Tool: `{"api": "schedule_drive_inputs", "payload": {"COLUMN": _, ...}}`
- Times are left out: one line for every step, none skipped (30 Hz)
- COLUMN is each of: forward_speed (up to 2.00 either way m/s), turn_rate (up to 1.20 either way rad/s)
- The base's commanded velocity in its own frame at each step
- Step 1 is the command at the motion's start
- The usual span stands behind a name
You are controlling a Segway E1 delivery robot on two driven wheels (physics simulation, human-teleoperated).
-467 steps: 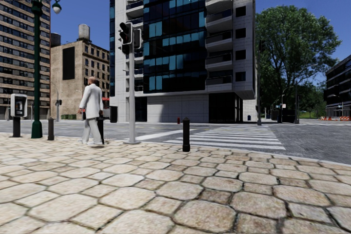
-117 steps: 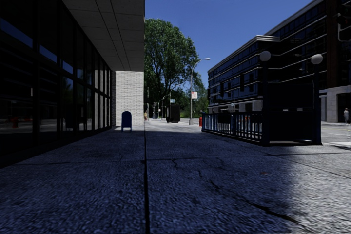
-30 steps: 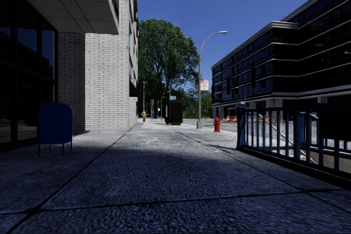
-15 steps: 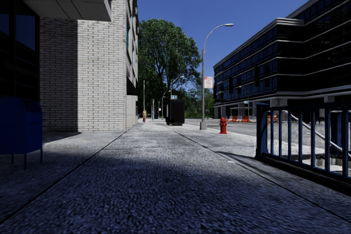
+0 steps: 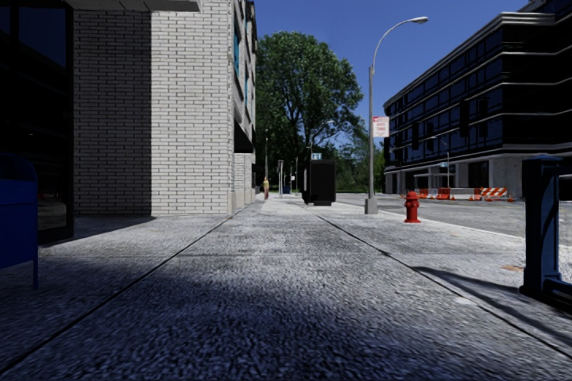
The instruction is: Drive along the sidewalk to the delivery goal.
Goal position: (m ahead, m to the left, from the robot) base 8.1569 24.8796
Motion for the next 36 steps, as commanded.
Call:
{"api": "schedule_drive_inputs", "payload": {"forward_speed": 2.0, "turn_rate": 0.5}}
{"api": "schedule_drive_inputs", "payload": {"forward_speed": 2.0, "turn_rate": 0.51}}
{"api": "schedule_drive_inputs", "payload": {"forward_speed": 2.0, "turn_rate": 0.51}}
{"api": "schedule_drive_inputs", "payload": {"forward_speed": 2.0, "turn_rate": 0.48}}
{"api": "schedule_drive_inputs", "payload": {"forward_speed": 2.0, "turn_rate": 0.26}}
{"api": "schedule_drive_inputs", "payload": {"forward_speed": 2.0, "turn_rate": 0.03}}
{"api": "schedule_drive_inputs", "payload": {"forward_speed": 2.0, "turn_rate": 0.03}}
{"api": "schedule_drive_inputs", "payload": {"forward_speed": 2.0, "turn_rate": 0.0}}
{"api": "schedule_drive_inputs", "payload": {"forward_speed": 2.0, "turn_rate": 0.0}}
{"api": "schedule_drive_inputs", "payload": {"forward_speed": 2.0, "turn_rate": 0.0}}
{"api": "schedule_drive_inputs", "payload": {"forward_speed": 2.0, "turn_rate": 0.0}}
{"api": "schedule_drive_inputs", "payload": {"forward_speed": 2.0, "turn_rate": 0.0}}
{"api": "schedule_drive_inputs", "payload": {"forward_speed": 2.0, "turn_rate": 0.0}}
{"api": "schedule_drive_inputs", "payload": {"forward_speed": 2.0, "turn_rate": 0.0}}
{"api": "schedule_drive_inputs", "payload": {"forward_speed": 2.0, "turn_rate": 0.0}}
{"api": "schedule_drive_inputs", "payload": {"forward_speed": 2.0, "turn_rate": 0.0}}
{"api": "schedule_drive_inputs", "payload": {"forward_speed": 2.0, "turn_rate": 0.0}}
{"api": "schedule_drive_inputs", "payload": {"forward_speed": 2.0, "turn_rate": 0.0}}
{"api": "schedule_drive_inputs", "payload": {"forward_speed": 2.0, "turn_rate": 0.0}}
{"api": "schedule_drive_inputs", "payload": {"forward_speed": 2.0, "turn_rate": 0.0}}
{"api": "schedule_drive_inputs", "payload": {"forward_speed": 2.0, "turn_rate": 0.03}}
{"api": "schedule_drive_inputs", "payload": {"forward_speed": 2.0, "turn_rate": 0.03}}
{"api": "schedule_drive_inputs", "payload": {"forward_speed": 2.0, "turn_rate": 0.13}}
{"api": "schedule_drive_inputs", "payload": {"forward_speed": 2.0, "turn_rate": 0.24}}
{"api": "schedule_drive_inputs", "payload": {"forward_speed": 2.0, "turn_rate": 0.36}}
{"api": "schedule_drive_inputs", "payload": {"forward_speed": 2.0, "turn_rate": 0.36}}
{"api": "schedule_drive_inputs", "payload": {"forward_speed": 2.0, "turn_rate": 0.42}}
{"api": "schedule_drive_inputs", "payload": {"forward_speed": 2.0, "turn_rate": 0.43}}
{"api": "schedule_drive_inputs", "payload": {"forward_speed": 2.0, "turn_rate": 0.45}}
{"api": "schedule_drive_inputs", "payload": {"forward_speed": 2.0, "turn_rate": 0.45}}
{"api": "schedule_drive_inputs", "payload": {"forward_speed": 2.0, "turn_rate": 0.48}}
{"api": "schedule_drive_inputs", "payload": {"forward_speed": 2.0, "turn_rate": 0.48}}
{"api": "schedule_drive_inputs", "payload": {"forward_speed": 2.0, "turn_rate": 0.48}}
{"api": "schedule_drive_inputs", "payload": {"forward_speed": 2.0, "turn_rate": 0.48}}
{"api": "schedule_drive_inputs", "payload": {"forward_speed": 2.0, "turn_rate": 0.48}}
{"api": "schedule_drive_inputs", "payload": {"forward_speed": 2.0, "turn_rate": 0.48}}
